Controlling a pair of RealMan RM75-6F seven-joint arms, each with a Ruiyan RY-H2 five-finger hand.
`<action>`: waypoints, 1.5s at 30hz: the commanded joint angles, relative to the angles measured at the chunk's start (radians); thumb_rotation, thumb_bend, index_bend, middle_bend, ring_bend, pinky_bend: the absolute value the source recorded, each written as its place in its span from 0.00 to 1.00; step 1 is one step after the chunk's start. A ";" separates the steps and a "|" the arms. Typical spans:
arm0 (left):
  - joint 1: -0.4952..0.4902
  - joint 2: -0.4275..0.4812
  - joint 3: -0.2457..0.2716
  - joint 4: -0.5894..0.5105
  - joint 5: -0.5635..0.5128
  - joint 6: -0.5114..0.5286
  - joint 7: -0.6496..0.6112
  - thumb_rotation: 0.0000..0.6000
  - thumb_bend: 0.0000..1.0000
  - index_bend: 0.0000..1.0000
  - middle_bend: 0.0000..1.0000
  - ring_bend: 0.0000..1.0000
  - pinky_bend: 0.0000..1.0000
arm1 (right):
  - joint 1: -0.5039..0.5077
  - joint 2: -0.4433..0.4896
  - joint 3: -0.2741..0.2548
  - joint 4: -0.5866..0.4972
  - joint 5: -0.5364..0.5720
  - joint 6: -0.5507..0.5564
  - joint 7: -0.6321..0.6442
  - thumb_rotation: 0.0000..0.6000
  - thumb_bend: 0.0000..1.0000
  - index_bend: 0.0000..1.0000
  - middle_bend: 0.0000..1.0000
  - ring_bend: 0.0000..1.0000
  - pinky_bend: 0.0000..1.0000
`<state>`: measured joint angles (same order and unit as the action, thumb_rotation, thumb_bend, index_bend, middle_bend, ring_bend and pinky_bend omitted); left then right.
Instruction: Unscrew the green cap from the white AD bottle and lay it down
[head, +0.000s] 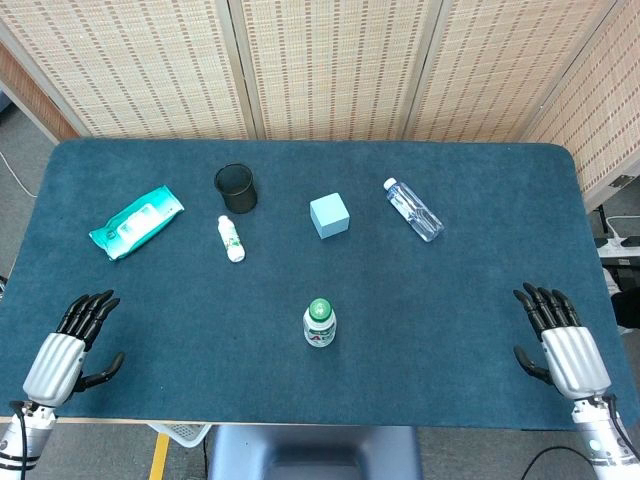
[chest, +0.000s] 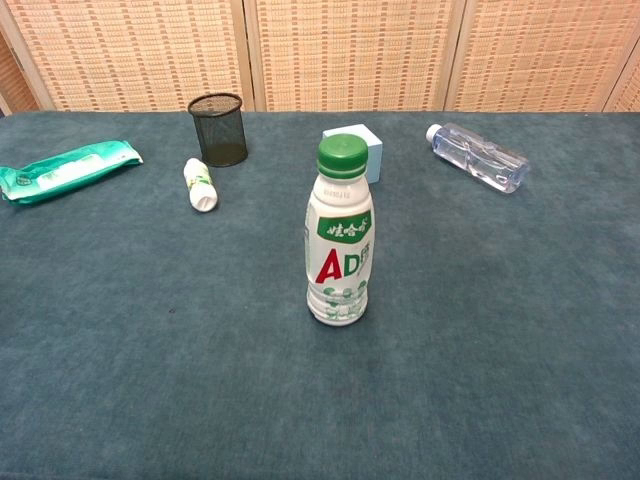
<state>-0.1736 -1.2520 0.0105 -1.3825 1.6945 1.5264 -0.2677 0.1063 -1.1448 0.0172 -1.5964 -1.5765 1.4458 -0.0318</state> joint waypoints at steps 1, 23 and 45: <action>-0.001 -0.015 0.002 0.015 0.013 0.014 -0.015 1.00 0.39 0.00 0.00 0.00 0.01 | -0.001 0.000 -0.001 -0.001 -0.003 0.003 0.003 1.00 0.27 0.00 0.00 0.00 0.00; -0.244 -0.342 -0.025 0.028 -0.042 -0.253 -0.625 1.00 0.39 0.00 0.00 0.00 0.05 | 0.029 0.020 0.008 -0.080 -0.053 0.010 0.006 1.00 0.27 0.00 0.00 0.00 0.00; -0.404 -0.498 -0.089 0.043 -0.127 -0.429 -0.614 1.00 0.33 0.00 0.00 0.00 0.04 | 0.032 0.029 0.006 -0.072 -0.038 0.001 0.066 1.00 0.27 0.00 0.00 0.00 0.00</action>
<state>-0.5696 -1.7429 -0.0729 -1.3360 1.5724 1.1034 -0.8921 0.1375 -1.1158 0.0226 -1.6694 -1.6152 1.4470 0.0335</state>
